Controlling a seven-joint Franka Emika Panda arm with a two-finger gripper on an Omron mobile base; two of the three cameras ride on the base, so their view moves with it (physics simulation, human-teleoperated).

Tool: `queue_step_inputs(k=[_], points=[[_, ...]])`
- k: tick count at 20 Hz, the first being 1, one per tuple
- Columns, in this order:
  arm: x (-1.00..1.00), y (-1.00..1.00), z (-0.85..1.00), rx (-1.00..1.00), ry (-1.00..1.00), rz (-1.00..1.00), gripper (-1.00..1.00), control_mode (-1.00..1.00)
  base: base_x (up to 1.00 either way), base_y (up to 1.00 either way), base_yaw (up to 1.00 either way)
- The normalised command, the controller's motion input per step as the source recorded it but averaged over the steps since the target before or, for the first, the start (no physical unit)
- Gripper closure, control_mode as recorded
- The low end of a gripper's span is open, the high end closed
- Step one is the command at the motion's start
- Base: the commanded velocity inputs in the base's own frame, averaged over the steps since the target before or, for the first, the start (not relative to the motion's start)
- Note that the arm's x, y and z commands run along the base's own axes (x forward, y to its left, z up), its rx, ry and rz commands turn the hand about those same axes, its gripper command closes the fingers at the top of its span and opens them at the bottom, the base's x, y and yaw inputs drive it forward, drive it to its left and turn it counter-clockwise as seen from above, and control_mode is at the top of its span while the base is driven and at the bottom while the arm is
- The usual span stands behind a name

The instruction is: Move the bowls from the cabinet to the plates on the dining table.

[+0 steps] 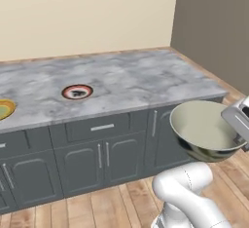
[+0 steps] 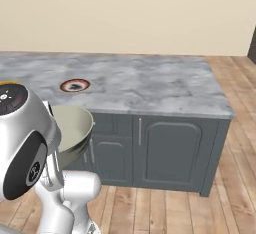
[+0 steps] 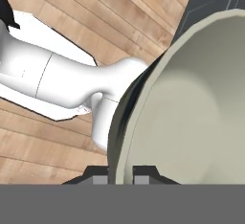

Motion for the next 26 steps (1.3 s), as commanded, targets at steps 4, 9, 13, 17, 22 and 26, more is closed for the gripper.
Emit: queue_step_inputs(k=[4,9,13,17,22,26], points=[[0.0,0.0,0.0,0.0,0.0,0.0,1.0,1.0,-0.14,0.56,-0.01],[0.0,0.0,0.0,0.0,0.0,0.0,1.0,1.0,-0.12,0.61,0.0],[0.0,0.0,0.0,0.0,0.0,0.0,1.0,1.0,-0.13,0.64,0.0],[0.0,0.0,0.0,0.0,0.0,0.0,1.0,1.0,-0.13,0.68,0.0],[0.0,0.0,0.0,0.0,0.0,0.0,1.0,1.0,-0.11,0.69,-0.01],[0.0,0.0,0.0,0.0,0.0,0.0,1.0,1.0,-0.09,0.71,-0.01]])
